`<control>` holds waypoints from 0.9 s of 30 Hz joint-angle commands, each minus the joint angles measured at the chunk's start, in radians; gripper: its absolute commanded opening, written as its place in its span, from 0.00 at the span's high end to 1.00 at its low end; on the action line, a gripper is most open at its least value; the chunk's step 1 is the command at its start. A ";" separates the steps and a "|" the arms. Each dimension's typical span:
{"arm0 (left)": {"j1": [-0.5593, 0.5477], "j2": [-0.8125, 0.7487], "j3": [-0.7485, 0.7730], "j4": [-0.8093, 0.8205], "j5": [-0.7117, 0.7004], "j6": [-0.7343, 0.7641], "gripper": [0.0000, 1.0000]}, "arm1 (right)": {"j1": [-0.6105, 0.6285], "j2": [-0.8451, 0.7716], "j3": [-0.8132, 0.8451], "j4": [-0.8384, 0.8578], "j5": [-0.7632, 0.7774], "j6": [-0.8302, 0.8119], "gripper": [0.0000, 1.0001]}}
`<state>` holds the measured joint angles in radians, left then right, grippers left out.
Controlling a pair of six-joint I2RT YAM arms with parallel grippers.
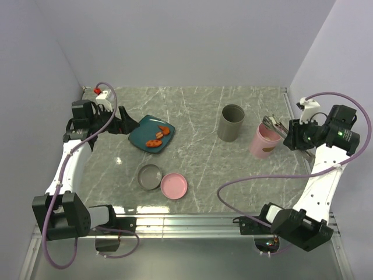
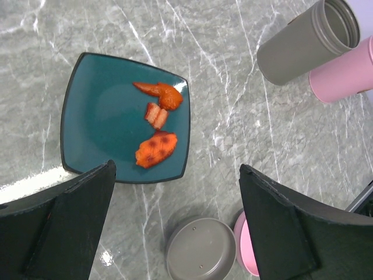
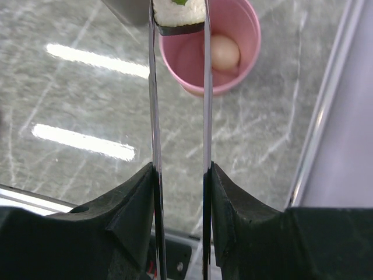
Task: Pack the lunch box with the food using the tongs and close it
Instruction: Place the fake food in the packing box.
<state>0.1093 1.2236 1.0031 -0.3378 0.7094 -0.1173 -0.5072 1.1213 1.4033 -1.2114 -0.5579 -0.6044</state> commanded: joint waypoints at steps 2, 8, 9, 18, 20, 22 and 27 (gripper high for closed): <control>-0.007 -0.025 0.037 0.040 0.009 -0.004 0.07 | -0.065 0.018 0.019 -0.023 0.006 -0.089 0.63; -0.010 -0.050 0.011 0.049 0.007 -0.018 0.07 | -0.093 0.040 0.010 -0.037 0.012 -0.133 0.62; -0.010 -0.050 0.012 0.048 0.007 -0.016 0.07 | -0.093 0.044 0.010 -0.028 0.012 -0.129 0.62; -0.010 -0.058 0.042 0.019 -0.007 -0.005 0.04 | -0.094 0.087 0.026 -0.034 -0.004 -0.118 0.53; -0.008 -0.065 0.031 0.025 -0.007 -0.007 0.04 | -0.093 0.086 0.029 -0.033 0.004 -0.123 0.52; -0.010 -0.068 0.026 0.026 -0.005 -0.012 0.03 | -0.094 0.084 0.034 -0.040 0.007 -0.126 0.50; -0.010 -0.065 0.017 0.039 0.004 -0.019 0.02 | -0.093 0.080 0.062 -0.062 -0.005 -0.123 0.44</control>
<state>0.1032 1.1824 1.0100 -0.3260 0.7074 -0.1257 -0.5957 1.2201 1.4109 -1.2636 -0.5434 -0.7197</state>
